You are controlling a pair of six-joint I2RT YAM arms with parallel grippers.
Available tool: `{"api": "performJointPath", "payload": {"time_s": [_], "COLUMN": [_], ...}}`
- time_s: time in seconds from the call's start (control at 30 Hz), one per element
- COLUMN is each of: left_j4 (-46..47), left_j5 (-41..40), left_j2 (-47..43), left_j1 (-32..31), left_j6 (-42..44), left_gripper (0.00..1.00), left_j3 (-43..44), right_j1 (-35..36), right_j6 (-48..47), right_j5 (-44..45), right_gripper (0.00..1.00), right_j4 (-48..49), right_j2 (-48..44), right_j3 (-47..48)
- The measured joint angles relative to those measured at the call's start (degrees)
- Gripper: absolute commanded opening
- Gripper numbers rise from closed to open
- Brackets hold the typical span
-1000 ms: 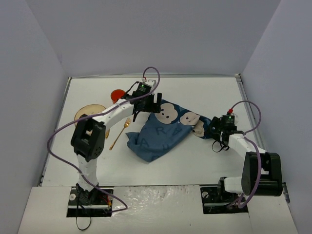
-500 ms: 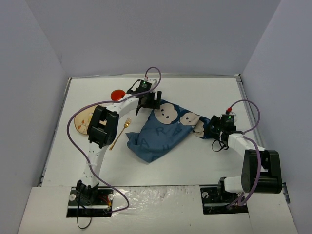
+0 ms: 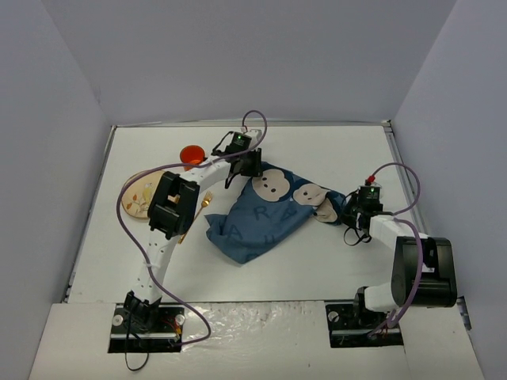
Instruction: Set the dinner table for one person
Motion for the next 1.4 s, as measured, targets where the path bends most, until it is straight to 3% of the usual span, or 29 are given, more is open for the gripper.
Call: {"api": "performJointPath", "payload": {"time_s": [0.2,0.37,0.63,0.83,0.97,1.2,1.4], "left_j4": [1.4,-1.7,-3.1,-0.3,-1.5,-7.2,-6.9], "left_j5": [0.0,-4.4,-15.8,-22.7,-24.0,-24.5,-26.7], "left_j2": [-0.5,-7.9,-34.8,-57.6,-66.2,-70.8,-64.5], "left_j1": [0.1,0.5,-1.8,-6.9,-9.3,-11.8,-11.6], "left_j6": [-0.9,1.1,4.4,6.4,6.6,7.2,9.5], "left_gripper": [0.0,0.0,0.0,0.0,0.0,0.0,0.0], "left_j3": [-1.3,-6.4,-10.4,-23.2,-28.3,-24.0,-19.7], "right_j1": [0.0,0.1,1.7,2.0,2.3,2.8,2.9], "right_j6": [-0.4,-2.5,-3.2,-4.6,-6.4,-8.2,-7.3], "right_j5": [1.0,6.2,8.6,7.1,5.0,2.1,4.1], "right_gripper": [0.0,0.0,0.0,0.0,0.0,0.0,0.0], "right_j4": [-5.2,-15.7,-23.1,-30.7,-34.2,-37.6,-37.9], "right_j2": [-1.7,-13.8,-29.9,-36.0,-41.5,-45.1,-43.9], "right_j3": [2.2,10.0,22.4,29.1,34.0,41.1,35.1]}}
